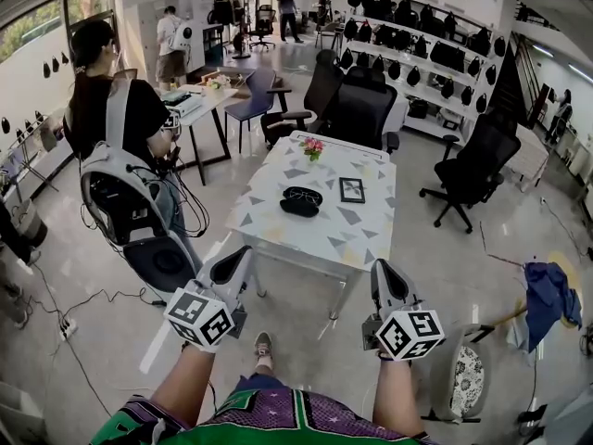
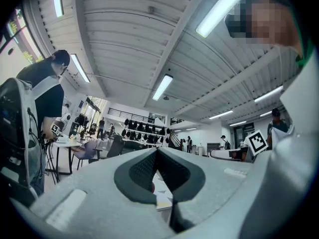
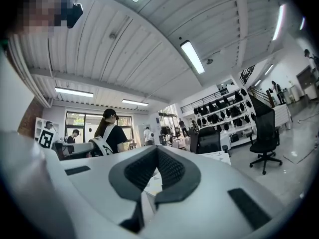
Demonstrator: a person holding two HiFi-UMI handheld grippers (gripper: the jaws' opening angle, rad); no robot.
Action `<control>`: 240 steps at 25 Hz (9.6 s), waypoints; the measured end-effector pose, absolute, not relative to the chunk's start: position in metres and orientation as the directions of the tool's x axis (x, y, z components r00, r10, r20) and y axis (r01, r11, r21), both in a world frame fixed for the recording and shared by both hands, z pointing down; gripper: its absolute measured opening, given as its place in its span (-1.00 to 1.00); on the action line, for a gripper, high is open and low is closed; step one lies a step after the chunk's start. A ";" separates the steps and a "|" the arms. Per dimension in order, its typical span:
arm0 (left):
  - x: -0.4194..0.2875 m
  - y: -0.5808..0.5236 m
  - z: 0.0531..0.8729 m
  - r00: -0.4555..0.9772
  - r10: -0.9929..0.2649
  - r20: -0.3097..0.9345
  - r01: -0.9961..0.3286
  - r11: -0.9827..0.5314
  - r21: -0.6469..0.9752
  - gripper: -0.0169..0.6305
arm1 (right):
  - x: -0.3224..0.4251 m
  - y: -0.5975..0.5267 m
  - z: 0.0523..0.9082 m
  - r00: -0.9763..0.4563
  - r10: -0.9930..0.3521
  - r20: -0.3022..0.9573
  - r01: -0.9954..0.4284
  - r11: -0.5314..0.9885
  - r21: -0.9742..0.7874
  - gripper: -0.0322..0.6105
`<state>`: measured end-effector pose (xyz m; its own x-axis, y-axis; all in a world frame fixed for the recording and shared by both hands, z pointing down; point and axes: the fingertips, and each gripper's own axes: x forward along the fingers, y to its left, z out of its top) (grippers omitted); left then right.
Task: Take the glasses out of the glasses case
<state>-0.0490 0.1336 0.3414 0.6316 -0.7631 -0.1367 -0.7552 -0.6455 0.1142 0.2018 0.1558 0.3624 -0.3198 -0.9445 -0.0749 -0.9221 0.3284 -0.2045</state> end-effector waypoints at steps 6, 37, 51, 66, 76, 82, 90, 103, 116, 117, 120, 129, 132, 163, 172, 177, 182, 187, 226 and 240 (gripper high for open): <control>-0.066 0.119 0.346 0.607 -0.783 -0.135 -0.773 -0.621 0.130 -0.90 | 0.186 0.136 0.365 -0.356 -0.933 -0.062 -0.912 0.361 -0.195 -0.89; -0.089 -0.076 0.337 0.641 -0.758 -0.122 -0.748 -0.653 0.122 -0.90 | 0.144 -0.056 0.366 -0.355 -0.935 -0.011 -0.916 0.350 -0.198 -0.89; -0.089 -0.140 0.321 0.698 -0.700 -0.150 -0.688 -0.714 0.127 -0.90 | 0.120 -0.114 0.348 -0.325 -0.946 -0.012 -0.931 0.322 -0.173 -0.89; -0.097 -0.190 0.333 0.743 -0.656 -0.134 -0.647 -0.755 0.106 -0.90 | 0.098 -0.157 0.346 -0.280 -0.960 0.000 -0.950 0.278 -0.143 -0.89; -0.087 -0.219 0.342 0.746 -0.652 -0.132 -0.636 -0.757 0.147 -0.90 | 0.106 -0.175 0.357 -0.279 -0.960 0.028 -0.953 0.273 -0.133 -0.89; -0.067 -0.244 0.341 0.734 -0.665 -0.133 -0.651 -0.746 0.139 -0.90 | 0.123 -0.213 0.356 -0.313 -0.950 0.004 -0.944 0.311 -0.107 -0.89; -0.042 -0.276 0.332 0.703 -0.697 -0.141 -0.688 -0.717 0.112 -0.90 | 0.140 -0.262 0.358 -0.387 -0.922 0.019 -0.921 0.386 -0.061 -0.70; -0.029 -0.304 0.353 0.688 -0.718 -0.109 -0.709 -0.696 0.112 -0.90 | 0.132 -0.312 0.464 -0.457 -0.848 0.269 -0.886 0.461 -0.053 -0.66; -0.019 -0.317 0.388 0.623 -0.779 -0.063 -0.769 -0.626 0.130 -0.90 | 0.128 -0.346 0.567 -0.513 -0.712 0.480 -0.827 0.559 -0.055 -0.67; -0.019 -0.317 0.389 0.616 -0.785 -0.060 -0.775 -0.618 0.130 -0.90 | 0.128 -0.349 0.575 -0.518 -0.700 0.492 -0.821 0.569 -0.056 -0.67; -0.020 -0.319 0.393 0.591 -0.805 -0.048 -0.796 -0.592 0.125 -0.90 | 0.126 -0.356 0.597 -0.536 -0.664 0.521 -0.802 0.593 -0.070 -0.67; -0.026 -0.326 0.399 0.561 -0.828 -0.001 -0.822 -0.557 0.117 -0.90 | 0.121 -0.373 0.654 -0.539 -0.585 0.606 -0.784 0.612 -0.106 -0.67; -0.033 -0.331 0.402 0.552 -0.833 0.011 -0.828 -0.547 0.125 -0.90 | 0.116 -0.376 0.673 -0.543 -0.553 0.632 -0.783 0.607 -0.141 -0.67; -0.078 -0.345 0.416 0.498 -0.867 0.029 -0.859 -0.488 0.156 -0.90 | 0.107 -0.401 0.744 -0.293 -0.420 0.859 -0.822 0.569 -0.002 -0.72; -0.087 -0.341 0.413 0.493 -0.870 0.018 -0.860 -0.484 0.164 -0.90 | 0.107 -0.399 0.740 -0.272 -0.460 0.845 -0.801 0.595 0.066 -0.87; -0.089 -0.337 0.409 0.494 -0.869 0.010 -0.858 -0.486 0.165 -0.90 | 0.107 -0.397 0.734 -0.279 -0.476 0.834 -0.804 0.591 0.068 -0.88; -0.089 -0.331 0.407 0.499 -0.867 0.004 -0.856 -0.492 0.158 -0.90 | 0.108 -0.395 0.731 -0.291 -0.493 0.820 -0.812 0.580 0.060 -0.89; -0.092 -0.326 0.402 0.501 -0.865 -0.005 -0.855 -0.496 0.151 -0.90 | 0.106 -0.394 0.720 -0.299 -0.514 0.804 -0.816 0.574 0.064 -0.89; -0.095 -0.296 0.363 0.594 -0.798 -0.096 -0.788 -0.602 0.129 -0.90 | 0.105 -0.354 0.596 -0.299 -0.741 0.601 -0.891 0.442 0.101 -0.89; -0.079 -0.296 0.361 0.633 -0.770 -0.081 -0.762 -0.638 0.111 -0.90 | 0.113 -0.343 0.522 -0.309 -0.843 0.440 -0.924 0.376 0.072 -0.89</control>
<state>-0.0786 -0.2964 0.3607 0.6331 -0.7699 -0.0810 -0.7619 -0.6382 0.1105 0.1131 -0.3433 0.5220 -0.3091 -0.8431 0.4400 -0.9238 0.3760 0.0715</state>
